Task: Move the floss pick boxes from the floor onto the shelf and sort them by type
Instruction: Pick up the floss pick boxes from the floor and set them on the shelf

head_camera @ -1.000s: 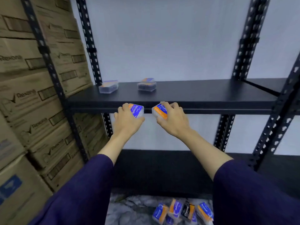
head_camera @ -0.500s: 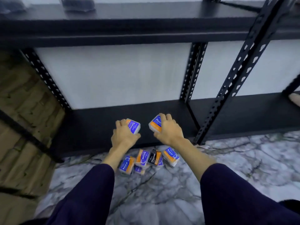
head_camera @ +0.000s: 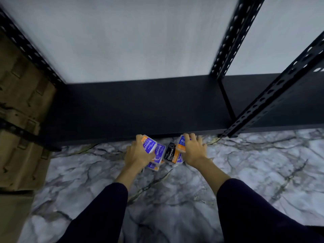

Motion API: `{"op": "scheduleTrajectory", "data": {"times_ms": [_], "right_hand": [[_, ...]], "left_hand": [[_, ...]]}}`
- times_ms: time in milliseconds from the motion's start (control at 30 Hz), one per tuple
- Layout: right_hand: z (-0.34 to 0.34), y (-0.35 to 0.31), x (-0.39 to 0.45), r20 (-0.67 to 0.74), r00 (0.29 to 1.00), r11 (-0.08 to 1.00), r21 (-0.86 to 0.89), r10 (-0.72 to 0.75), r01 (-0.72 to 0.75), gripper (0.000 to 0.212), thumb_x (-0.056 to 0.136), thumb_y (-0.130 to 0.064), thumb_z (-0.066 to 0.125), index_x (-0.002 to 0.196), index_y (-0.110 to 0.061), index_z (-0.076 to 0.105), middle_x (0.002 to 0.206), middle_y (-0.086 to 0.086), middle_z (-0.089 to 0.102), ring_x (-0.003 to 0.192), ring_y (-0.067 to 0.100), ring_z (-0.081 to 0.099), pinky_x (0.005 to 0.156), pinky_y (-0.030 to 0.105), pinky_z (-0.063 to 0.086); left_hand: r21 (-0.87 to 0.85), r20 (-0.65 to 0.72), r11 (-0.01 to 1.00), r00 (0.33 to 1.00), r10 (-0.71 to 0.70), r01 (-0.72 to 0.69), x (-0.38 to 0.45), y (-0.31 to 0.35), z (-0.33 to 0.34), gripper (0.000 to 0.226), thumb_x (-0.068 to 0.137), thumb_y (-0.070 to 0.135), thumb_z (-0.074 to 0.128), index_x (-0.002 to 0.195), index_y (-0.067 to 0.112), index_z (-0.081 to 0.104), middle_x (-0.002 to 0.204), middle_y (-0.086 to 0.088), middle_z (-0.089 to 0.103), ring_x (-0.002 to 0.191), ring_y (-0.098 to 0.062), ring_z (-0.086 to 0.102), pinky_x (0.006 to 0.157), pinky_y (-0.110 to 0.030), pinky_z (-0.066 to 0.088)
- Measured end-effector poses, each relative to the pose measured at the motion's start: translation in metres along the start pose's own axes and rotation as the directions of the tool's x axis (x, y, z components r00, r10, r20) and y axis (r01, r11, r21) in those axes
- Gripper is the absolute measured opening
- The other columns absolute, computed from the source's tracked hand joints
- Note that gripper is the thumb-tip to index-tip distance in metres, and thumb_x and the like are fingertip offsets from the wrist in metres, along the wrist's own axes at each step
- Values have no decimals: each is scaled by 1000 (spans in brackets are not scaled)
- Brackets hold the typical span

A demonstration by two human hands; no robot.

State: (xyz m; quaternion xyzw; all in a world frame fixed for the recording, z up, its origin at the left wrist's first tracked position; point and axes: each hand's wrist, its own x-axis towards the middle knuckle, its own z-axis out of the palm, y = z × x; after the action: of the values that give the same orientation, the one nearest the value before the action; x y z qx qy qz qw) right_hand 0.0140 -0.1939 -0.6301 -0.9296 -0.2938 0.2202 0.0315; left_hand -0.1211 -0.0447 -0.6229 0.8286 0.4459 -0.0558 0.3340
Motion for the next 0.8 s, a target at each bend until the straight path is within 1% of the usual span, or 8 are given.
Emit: {"op": "scheduleTrajectory", "data": {"times_ms": [67,233,367,467,533,600,700,800], "right_hand": [[7,6,7,9,1000,1000,-21,3,-3,74,84,-22,68,144,-17,24,142,7,32,128,34,33,101,51,36],[20,22,15,68,997,999,-22,39,-38,84,82,-30,71,148,-18,19,148,6,27,135,33,26,107,49,33],[25,33,18,102,992,996,46,67,-72,84,83,-26,71,149,-18,19,151,6,25,137,33,24,107,47,34],[24,37,20,95,994,997,50,51,-56,80,84,-21,70,148,-18,21,150,7,27,136,33,25,105,44,36],[24,37,20,91,995,998,35,45,-48,79,84,-20,70,148,-19,23,150,7,27,136,32,25,105,43,37],[24,39,21,93,995,999,22,33,-35,79,83,-19,70,147,-19,24,150,7,27,137,32,25,106,43,38],[23,44,20,97,995,1000,11,13,-14,81,83,-16,70,148,-18,22,151,8,26,138,31,23,106,43,38],[22,47,19,109,994,1000,13,-5,4,83,84,-15,70,150,-17,19,152,8,25,140,30,22,107,42,38]], "left_hand": [[-4,20,1000,1000,9,-9,4,-3,8,65,64,39,80,112,29,37,110,-1,59,99,-26,56,79,-41,51],[10,64,999,997,46,-46,11,-8,25,68,65,40,81,118,33,38,112,3,58,101,-24,54,79,-41,53],[26,52,995,994,97,-98,15,-1,35,65,69,35,78,123,30,41,105,7,55,96,-17,50,75,-35,49],[-15,48,989,988,147,-146,16,7,44,66,69,36,78,124,32,42,106,6,56,97,-17,54,75,-39,53],[-49,58,983,982,181,-178,18,13,54,66,69,35,79,125,30,44,109,4,56,99,-18,55,81,-40,53],[-53,74,979,977,198,-195,20,20,65,68,71,34,79,129,25,44,117,1,54,108,-19,51,92,-39,47],[47,143,972,964,223,-232,21,24,83,75,82,29,73,144,21,32,137,-4,45,127,-23,39,105,-38,36],[105,184,962,955,231,-253,22,25,93,81,87,22,69,151,19,20,147,-5,36,134,-23,32,110,-37,31]]}}
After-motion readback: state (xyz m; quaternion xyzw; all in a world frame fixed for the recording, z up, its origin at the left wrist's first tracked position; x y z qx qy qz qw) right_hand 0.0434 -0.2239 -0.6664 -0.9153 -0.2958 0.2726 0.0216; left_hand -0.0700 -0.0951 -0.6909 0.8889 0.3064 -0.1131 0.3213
